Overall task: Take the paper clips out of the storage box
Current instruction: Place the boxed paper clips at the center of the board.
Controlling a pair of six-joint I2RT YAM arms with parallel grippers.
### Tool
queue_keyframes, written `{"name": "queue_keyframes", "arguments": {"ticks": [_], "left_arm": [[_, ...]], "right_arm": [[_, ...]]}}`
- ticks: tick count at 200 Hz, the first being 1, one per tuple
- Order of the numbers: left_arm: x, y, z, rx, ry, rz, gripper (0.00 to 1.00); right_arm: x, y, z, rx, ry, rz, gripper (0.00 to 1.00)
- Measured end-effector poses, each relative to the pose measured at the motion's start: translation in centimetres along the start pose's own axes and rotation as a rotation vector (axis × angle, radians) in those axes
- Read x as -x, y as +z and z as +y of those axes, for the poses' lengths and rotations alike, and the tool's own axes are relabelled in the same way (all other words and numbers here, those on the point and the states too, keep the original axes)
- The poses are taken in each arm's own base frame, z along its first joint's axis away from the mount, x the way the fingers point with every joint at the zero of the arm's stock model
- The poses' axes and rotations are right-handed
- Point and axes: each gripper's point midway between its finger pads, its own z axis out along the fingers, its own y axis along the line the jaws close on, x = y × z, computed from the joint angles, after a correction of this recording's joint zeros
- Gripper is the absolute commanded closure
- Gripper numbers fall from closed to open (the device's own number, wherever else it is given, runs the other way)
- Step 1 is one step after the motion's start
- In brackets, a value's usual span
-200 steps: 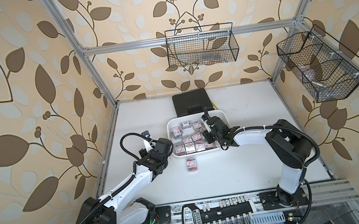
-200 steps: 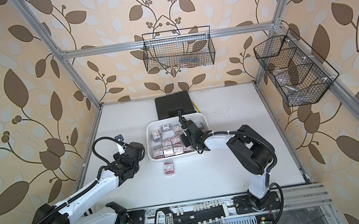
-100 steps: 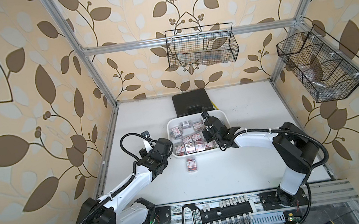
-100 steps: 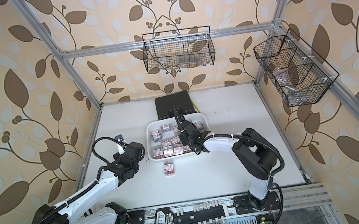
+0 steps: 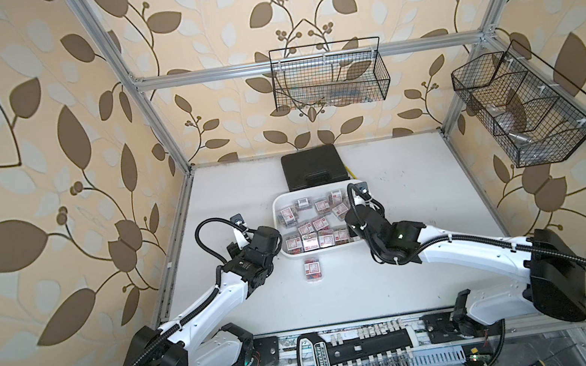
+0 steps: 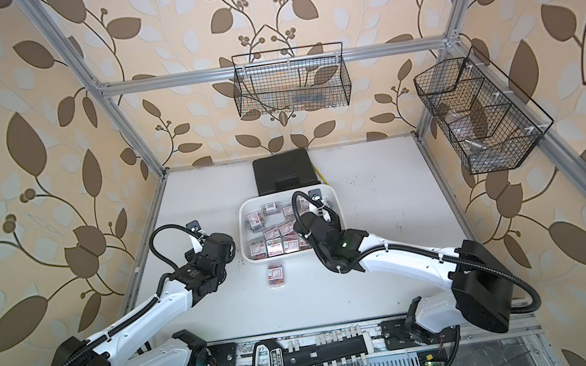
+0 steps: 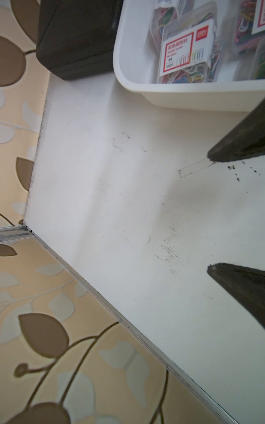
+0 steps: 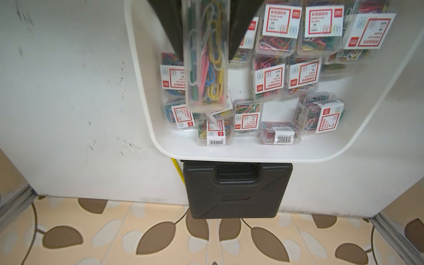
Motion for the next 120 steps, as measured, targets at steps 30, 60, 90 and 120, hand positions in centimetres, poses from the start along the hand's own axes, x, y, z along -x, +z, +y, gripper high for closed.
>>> {"name": "queue_keyframes", "arguments": {"ticks": [30, 60, 90, 120], "left_arm": [[-0.1, -0.3, 0.2, -0.024, -0.021, -0.009, 0.29], [-0.1, -0.4, 0.0, -0.036, -0.022, -0.009, 0.32], [-0.1, -0.4, 0.0, -0.037, -0.023, -0.010, 0.32], [-0.1, -0.4, 0.0, -0.038, -0.023, -0.009, 0.32]], "right_arm": [[-2.9, -2.4, 0.1, 0.001, 0.016, 0.046, 0.74], [-7.2, -3.4, -0.5, -0.029, -0.028, 0.132, 0.75], [-10.1, -4.4, 0.6, -0.019, -0.078, 0.177, 0.75], [-12.8, -4.2, 1.7, -0.017, -0.135, 0.215, 0.76]]}}
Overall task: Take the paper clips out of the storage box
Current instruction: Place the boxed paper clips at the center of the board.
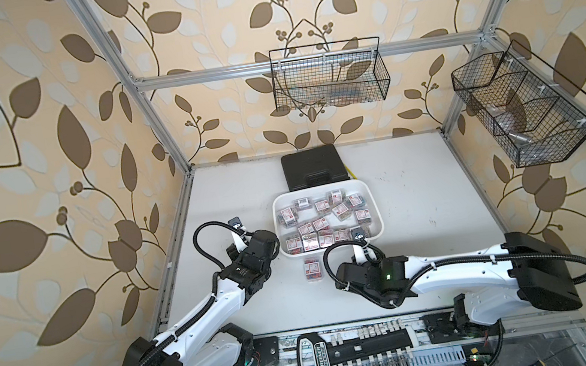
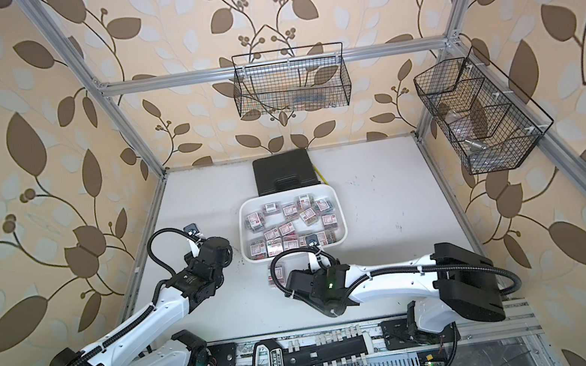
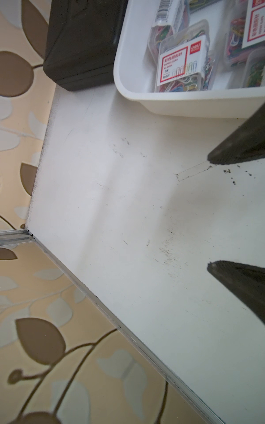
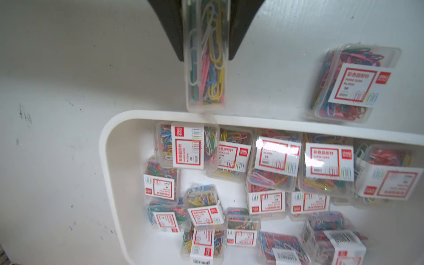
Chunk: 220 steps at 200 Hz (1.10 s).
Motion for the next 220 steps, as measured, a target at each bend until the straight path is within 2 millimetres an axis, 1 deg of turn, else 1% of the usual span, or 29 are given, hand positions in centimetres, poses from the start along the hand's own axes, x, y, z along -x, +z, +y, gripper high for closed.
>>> {"name": "queue_keyframes", "arguments": {"ticks": [33, 52, 92, 115, 146, 158, 171, 220], "left_arm": [[-0.1, 0.0, -0.1, -0.004, 0.001, 0.005, 0.32], [-0.3, 0.1, -0.2, -0.006, 0.006, 0.012, 0.32], [-0.5, 0.2, -0.2, -0.008, 0.010, 0.018, 0.32], [-0.5, 0.2, -0.3, -0.010, 0.010, 0.020, 0.32], [-0.6, 0.3, -0.3, -0.008, 0.014, 0.024, 0.32], [-0.8, 0.3, -0.3, -0.006, 0.018, 0.027, 0.32], [-0.9, 0.4, -0.3, -0.004, 0.022, 0.030, 0.32], [-1.0, 0.4, -0.3, -0.003, 0.024, 0.033, 0.33]], "right_arm": [[-2.0, 1.4, 1.1, -0.015, -0.053, 0.033, 0.74], [-2.8, 2.1, 1.7, -0.024, -0.083, 0.047, 0.73], [-3.3, 3.2, 3.5, -0.017, -0.105, 0.058, 0.73], [-3.1, 3.7, 3.9, -0.009, -0.098, 0.055, 0.72], [-2.8, 4.1, 4.6, 0.002, -0.086, 0.045, 0.66], [-2.9, 4.3, 4.9, 0.011, -0.087, 0.051, 0.59], [-3.2, 4.4, 5.2, 0.020, -0.097, 0.063, 0.55], [-3.2, 4.4, 6.4, 0.073, -0.084, 0.073, 0.49]]}}
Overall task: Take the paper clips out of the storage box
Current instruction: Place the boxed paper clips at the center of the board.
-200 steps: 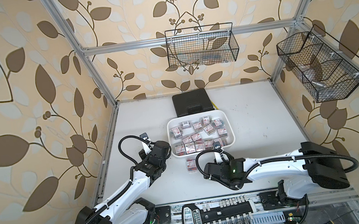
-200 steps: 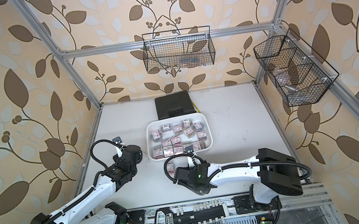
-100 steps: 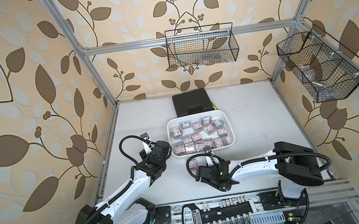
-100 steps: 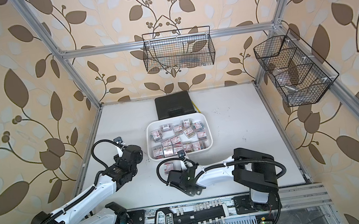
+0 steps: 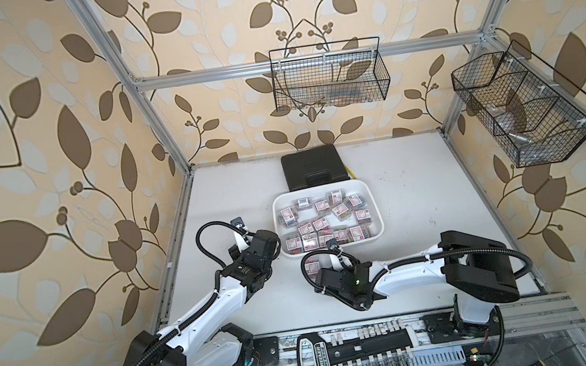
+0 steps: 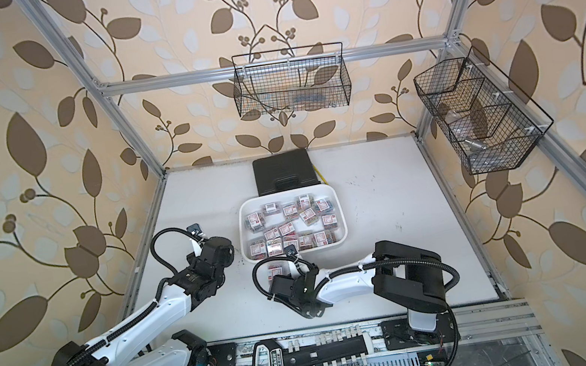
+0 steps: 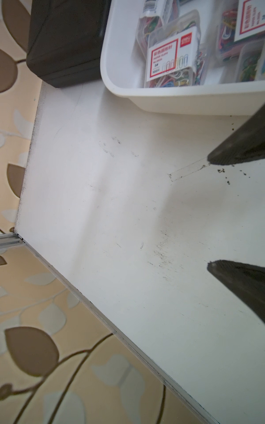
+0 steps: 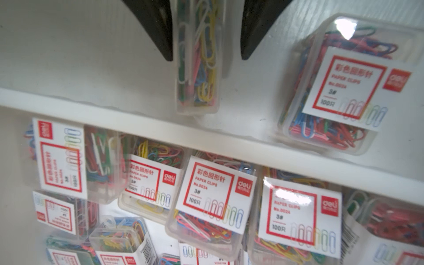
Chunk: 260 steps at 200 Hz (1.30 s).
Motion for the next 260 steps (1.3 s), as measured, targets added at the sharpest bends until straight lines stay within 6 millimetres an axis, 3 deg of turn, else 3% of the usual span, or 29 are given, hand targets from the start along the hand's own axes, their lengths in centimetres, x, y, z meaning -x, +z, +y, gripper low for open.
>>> {"name": "queue_keyframes", "arguments": {"ticks": [32, 58, 92, 164, 184, 214, 230, 260], "left_arm": [[0.0, 0.0, 0.0, 0.000, 0.000, 0.000, 0.33], [0.0, 0.0, 0.0, -0.001, 0.000, 0.001, 0.33], [0.0, 0.0, 0.0, -0.001, 0.000, 0.001, 0.33], [0.0, 0.0, 0.0, -0.002, 0.000, 0.001, 0.33], [0.0, 0.0, 0.0, -0.002, 0.000, 0.001, 0.33], [0.0, 0.0, 0.0, -0.002, 0.000, 0.001, 0.33], [0.0, 0.0, 0.0, -0.002, 0.000, 0.001, 0.33], [0.0, 0.0, 0.0, -0.002, 0.000, 0.002, 0.33]], "right_arm": [[0.7, -0.4, 1.0, 0.057, 0.028, -0.003, 0.46], [2.1, -1.4, 2.0, 0.121, 0.072, -0.031, 0.41], [4.1, -2.5, 2.7, 0.217, 0.151, -0.065, 0.41], [4.9, -3.9, -2.2, 0.295, 0.291, -0.125, 0.32], [4.2, -3.2, -3.9, 0.305, 0.331, -0.122, 0.32], [0.2, -1.6, -5.5, 0.306, 0.320, -0.058, 0.31], [-0.9, -1.6, -5.2, 0.326, 0.310, -0.043, 0.31], [-0.8, -2.1, -3.4, 0.391, 0.323, -0.061, 0.32]]}}
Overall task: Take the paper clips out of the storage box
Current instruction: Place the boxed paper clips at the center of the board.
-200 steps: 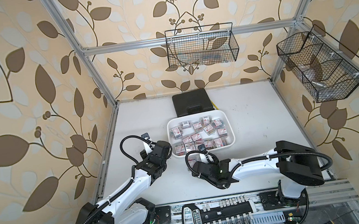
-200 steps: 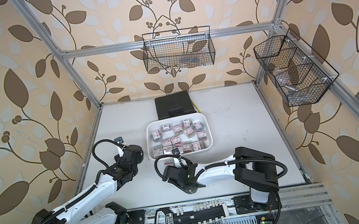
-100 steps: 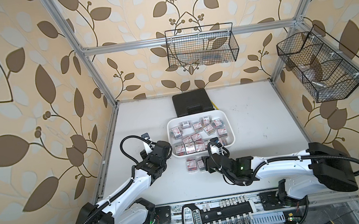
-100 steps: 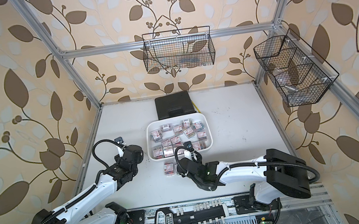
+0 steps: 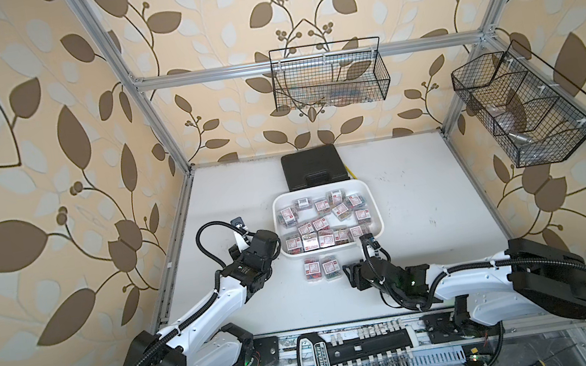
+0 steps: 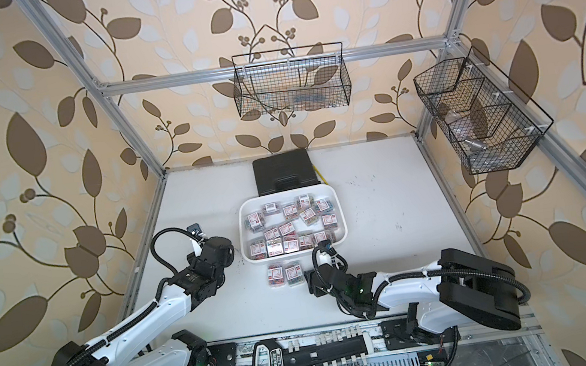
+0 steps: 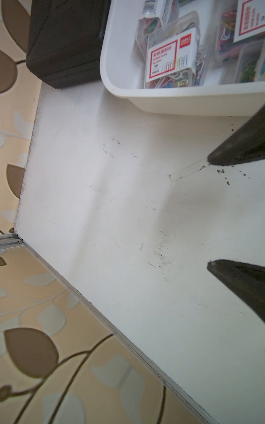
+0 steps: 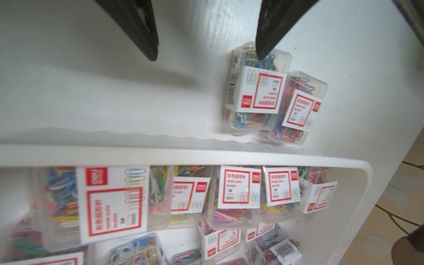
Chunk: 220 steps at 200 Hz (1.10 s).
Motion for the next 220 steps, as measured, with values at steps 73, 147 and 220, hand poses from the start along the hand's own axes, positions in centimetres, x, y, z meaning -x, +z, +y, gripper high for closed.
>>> {"name": "queue_keyframes", "arguments": {"ticks": [73, 147, 220], "left_arm": [[-0.1, 0.1, 0.0, -0.001, 0.003, 0.005, 0.33], [-0.2, 0.1, -0.1, -0.005, 0.004, 0.009, 0.33], [-0.2, 0.1, -0.1, -0.006, 0.004, 0.009, 0.33]], "right_arm": [[-1.4, 1.7, 1.9, 0.066, 0.043, -0.006, 0.38], [-1.2, 3.5, 4.5, 0.116, 0.055, -0.021, 0.39], [0.8, 3.0, 6.9, 0.173, 0.060, -0.072, 0.36]]}}
